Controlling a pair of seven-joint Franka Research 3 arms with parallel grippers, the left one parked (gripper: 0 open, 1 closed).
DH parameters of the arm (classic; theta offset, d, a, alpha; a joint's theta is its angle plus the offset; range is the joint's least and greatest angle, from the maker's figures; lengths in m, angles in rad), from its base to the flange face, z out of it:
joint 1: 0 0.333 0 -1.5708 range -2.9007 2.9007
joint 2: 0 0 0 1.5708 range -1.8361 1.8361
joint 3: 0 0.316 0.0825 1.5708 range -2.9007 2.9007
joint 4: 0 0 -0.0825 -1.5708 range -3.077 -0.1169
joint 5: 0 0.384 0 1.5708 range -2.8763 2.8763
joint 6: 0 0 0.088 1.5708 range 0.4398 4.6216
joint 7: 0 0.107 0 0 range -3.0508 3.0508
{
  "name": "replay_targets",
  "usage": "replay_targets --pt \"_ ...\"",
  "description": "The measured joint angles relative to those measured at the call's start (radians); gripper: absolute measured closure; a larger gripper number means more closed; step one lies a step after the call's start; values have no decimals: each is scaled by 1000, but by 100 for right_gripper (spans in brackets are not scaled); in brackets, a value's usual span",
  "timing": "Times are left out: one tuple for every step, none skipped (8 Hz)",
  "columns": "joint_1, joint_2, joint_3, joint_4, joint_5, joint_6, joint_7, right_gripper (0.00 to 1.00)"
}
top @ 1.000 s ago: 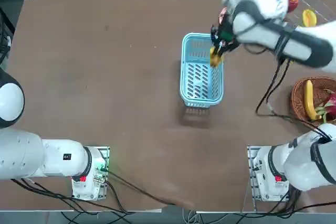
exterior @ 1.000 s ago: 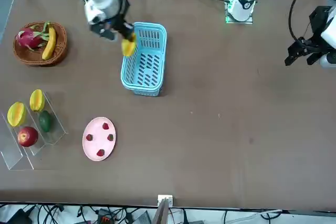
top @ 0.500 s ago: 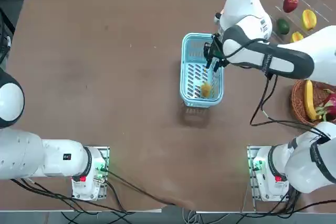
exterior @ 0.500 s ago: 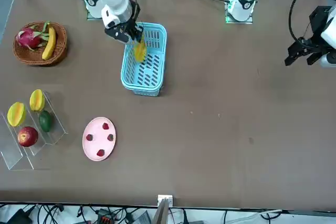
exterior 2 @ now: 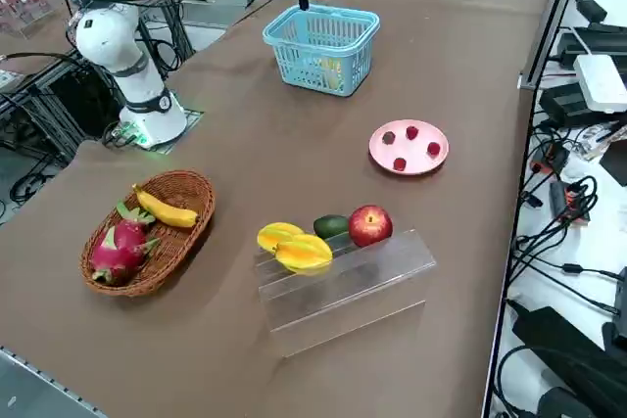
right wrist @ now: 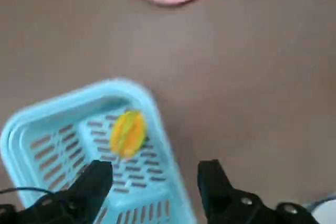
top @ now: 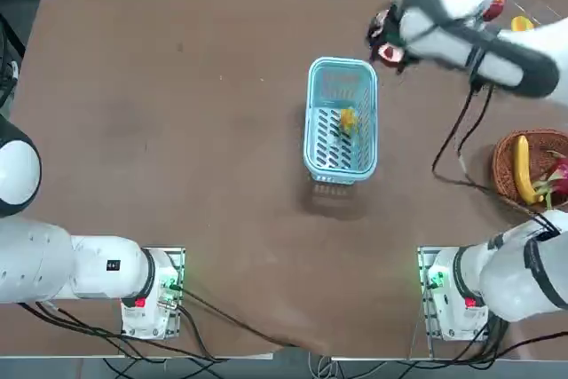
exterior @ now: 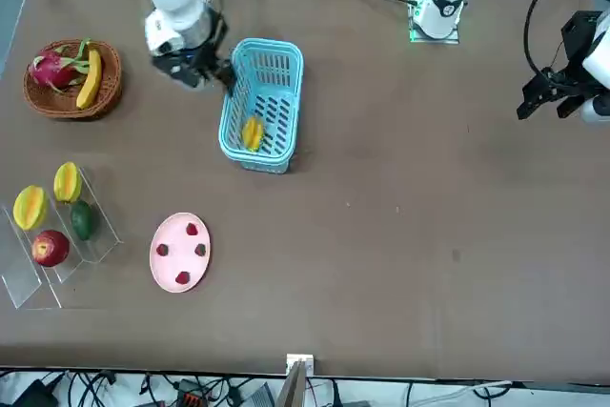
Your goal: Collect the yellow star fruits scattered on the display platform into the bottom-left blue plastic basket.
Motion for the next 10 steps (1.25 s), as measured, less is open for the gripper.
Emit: replay_targets --pt "-86 25 -4 83 -16 -66 -96 0" --pt "-185 53 -10 147 -21 -113 -228 0" --pt "-290 77 -16 180 -25 -144 -378 0" --pt "-400 95 -19 188 -29 -153 -543 0" --pt "-520 112 -21 189 -36 -136 -731 0" --pt "-634 134 -23 190 -38 -96 -909 0" --pt "-728 162 -24 191 -40 -45 -1042 0" --pt "-801 199 -24 191 -40 20 -1140 0" --pt "-858 241 -23 192 -40 92 -1203 0" --pt "-896 286 -22 193 -40 159 -1245 0"
